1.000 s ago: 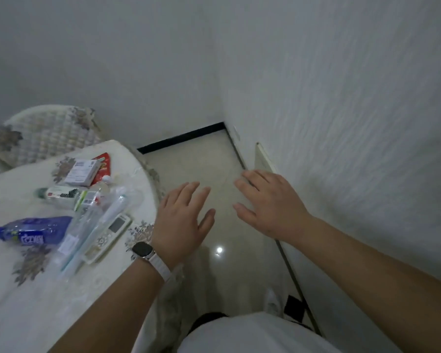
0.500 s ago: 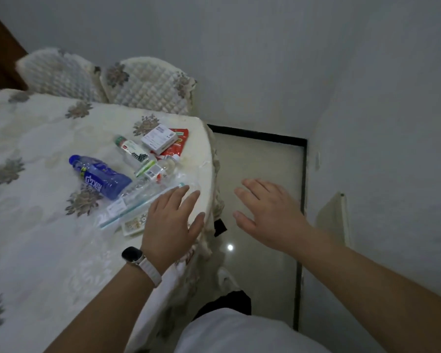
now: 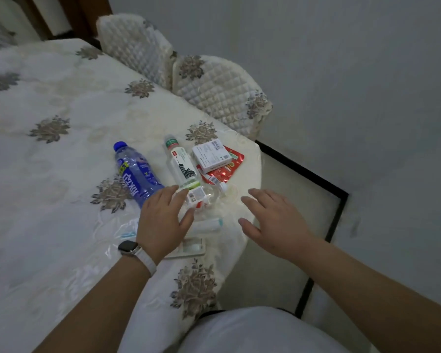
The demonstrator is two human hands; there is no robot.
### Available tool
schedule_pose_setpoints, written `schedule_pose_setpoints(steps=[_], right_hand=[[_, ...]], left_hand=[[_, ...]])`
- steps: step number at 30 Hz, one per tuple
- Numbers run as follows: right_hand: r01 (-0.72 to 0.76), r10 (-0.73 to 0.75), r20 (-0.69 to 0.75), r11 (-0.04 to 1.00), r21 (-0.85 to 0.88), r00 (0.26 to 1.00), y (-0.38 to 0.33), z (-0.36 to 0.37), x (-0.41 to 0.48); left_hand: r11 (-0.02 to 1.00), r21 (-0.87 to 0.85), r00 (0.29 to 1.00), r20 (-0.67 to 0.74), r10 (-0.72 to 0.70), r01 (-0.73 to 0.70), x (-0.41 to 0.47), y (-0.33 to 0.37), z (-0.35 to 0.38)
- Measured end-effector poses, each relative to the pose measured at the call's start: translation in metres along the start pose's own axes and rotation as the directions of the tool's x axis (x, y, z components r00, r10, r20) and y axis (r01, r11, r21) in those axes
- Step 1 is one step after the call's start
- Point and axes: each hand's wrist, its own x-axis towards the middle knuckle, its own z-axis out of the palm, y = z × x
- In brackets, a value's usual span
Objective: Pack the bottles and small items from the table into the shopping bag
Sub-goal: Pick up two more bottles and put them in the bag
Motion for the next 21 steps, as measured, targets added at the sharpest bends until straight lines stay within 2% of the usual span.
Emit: schedule_pose_setpoints(steps=[3, 6, 13, 21], right_hand=[[0.055, -0.056, 0.047, 0.998, 0.027, 0.997, -0.007, 0.009, 0.034], [0.101, -0.106, 0.099, 0.993, 0.055, 0.989, -0.011, 0.023, 0.074], [0.179, -0.2, 0.128, 0.97, 0.162, 0.971, -0.019, 0.063, 0.17], [0.037, -0.184, 0.281, 0.888, 0.458, 0.942, -0.028, 0.096, 0.257]], left_hand=[[0.992, -0.001, 0.992, -0.005, -0.126, 0.126, 0.01, -0.024, 0.002], [0.954, -0.035, 0.954, -0.022, -0.299, 0.298, 0.02, -0.041, 0.005], [0.762, -0.114, 0.77, 0.035, -0.638, 0.637, 0.044, -0.062, 0.019], [0.569, -0.194, 0.586, 0.046, -0.809, 0.799, 0.087, -0.07, 0.036]])
